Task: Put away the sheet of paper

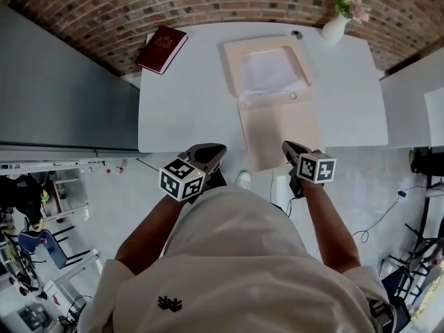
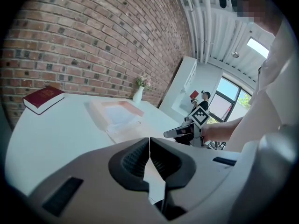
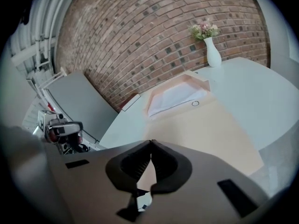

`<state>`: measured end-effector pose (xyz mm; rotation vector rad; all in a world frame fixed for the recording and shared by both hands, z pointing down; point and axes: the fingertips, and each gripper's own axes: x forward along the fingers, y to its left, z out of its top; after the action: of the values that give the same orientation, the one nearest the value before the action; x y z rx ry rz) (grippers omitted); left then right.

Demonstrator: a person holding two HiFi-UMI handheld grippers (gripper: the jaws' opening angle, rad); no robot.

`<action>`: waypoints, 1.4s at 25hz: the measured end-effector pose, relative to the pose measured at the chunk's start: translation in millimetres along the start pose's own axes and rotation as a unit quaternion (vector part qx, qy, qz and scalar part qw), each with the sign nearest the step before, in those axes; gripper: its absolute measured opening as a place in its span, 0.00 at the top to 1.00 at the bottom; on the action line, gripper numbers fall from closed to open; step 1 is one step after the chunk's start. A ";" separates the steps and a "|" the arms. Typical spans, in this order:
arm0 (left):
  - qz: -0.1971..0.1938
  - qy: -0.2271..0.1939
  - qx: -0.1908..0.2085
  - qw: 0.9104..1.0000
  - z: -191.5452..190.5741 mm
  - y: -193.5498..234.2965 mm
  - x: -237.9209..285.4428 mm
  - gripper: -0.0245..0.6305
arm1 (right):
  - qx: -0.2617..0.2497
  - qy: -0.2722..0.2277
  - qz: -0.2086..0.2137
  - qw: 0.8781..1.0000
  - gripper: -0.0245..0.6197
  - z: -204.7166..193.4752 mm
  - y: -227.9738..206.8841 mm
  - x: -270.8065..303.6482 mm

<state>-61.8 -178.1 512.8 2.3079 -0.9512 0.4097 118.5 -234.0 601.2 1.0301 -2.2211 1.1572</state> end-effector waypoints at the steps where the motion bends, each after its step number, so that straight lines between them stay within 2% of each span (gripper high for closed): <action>1: 0.000 0.003 -0.002 1.000 -3.3 -2.6 1.5 0.93 | -0.012 -0.002 0.002 1.000 0.92 -4.2 4.5 -3.9; 7: -0.021 0.022 0.011 0.999 -11.1 -23.2 10.2 0.93 | -0.053 -0.013 0.018 0.998 0.92 -21.5 31.3 -27.1; 12: -0.030 0.021 0.024 0.999 -3.7 -33.2 12.8 0.93 | -0.058 -0.018 0.021 0.998 0.92 -25.6 39.1 -40.7; 35: 0.003 0.025 0.008 1.000 -21.7 -28.9 -7.7 0.93 | -0.129 -0.024 0.043 0.990 0.92 -29.1 73.3 -53.3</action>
<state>-47.6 -144.1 513.8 2.2977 -0.9334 0.4769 96.3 -160.3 545.3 0.8703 -2.3973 0.8556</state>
